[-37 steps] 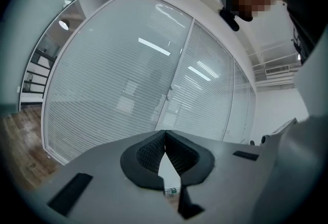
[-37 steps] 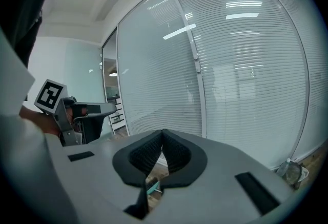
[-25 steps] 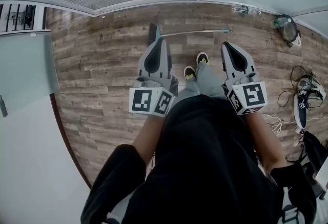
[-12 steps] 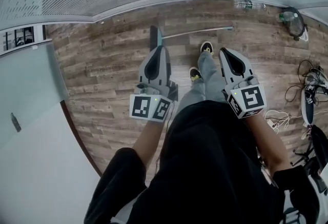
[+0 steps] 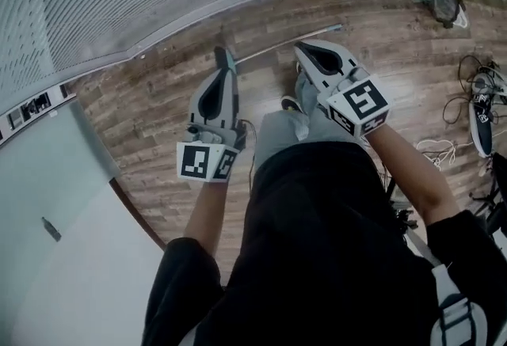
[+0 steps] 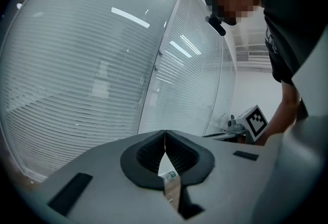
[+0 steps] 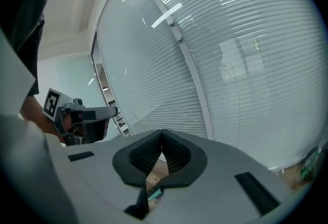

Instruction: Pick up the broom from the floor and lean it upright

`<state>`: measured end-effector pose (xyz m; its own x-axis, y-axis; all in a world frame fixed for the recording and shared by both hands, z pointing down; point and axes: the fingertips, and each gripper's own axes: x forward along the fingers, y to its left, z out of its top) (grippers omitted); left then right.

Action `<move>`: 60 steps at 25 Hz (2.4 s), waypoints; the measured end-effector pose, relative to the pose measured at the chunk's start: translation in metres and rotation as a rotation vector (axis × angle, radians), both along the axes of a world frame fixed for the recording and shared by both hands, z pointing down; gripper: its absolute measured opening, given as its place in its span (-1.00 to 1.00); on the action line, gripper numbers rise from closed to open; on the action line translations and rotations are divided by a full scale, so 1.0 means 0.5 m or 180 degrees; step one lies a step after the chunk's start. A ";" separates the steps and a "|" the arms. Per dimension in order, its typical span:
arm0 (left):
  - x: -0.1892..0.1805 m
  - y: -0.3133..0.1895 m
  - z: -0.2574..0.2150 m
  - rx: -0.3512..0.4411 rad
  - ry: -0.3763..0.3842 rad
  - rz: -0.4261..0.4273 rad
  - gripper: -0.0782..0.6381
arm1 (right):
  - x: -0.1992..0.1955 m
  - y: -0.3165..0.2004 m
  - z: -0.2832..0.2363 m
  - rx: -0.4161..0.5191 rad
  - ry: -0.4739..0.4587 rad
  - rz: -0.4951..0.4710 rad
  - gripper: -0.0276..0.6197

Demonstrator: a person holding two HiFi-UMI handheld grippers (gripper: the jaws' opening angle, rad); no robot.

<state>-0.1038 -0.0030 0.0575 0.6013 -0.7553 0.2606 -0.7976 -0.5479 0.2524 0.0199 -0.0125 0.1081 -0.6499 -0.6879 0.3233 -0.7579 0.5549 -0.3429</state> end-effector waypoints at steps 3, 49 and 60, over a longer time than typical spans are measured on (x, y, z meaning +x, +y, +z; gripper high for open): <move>0.007 -0.010 0.050 -0.0168 -0.0180 0.0093 -0.72 | 0.009 -0.032 0.021 0.0037 0.0075 -0.0119 -0.87; -0.018 0.071 1.334 -0.1808 -0.2082 0.2137 -0.30 | -0.057 0.024 1.263 -0.2716 0.0105 0.1939 -0.53; -0.023 0.062 1.626 -0.2001 -0.2189 0.2022 -0.16 | -0.070 0.032 1.548 -0.2917 0.0250 0.2038 -0.46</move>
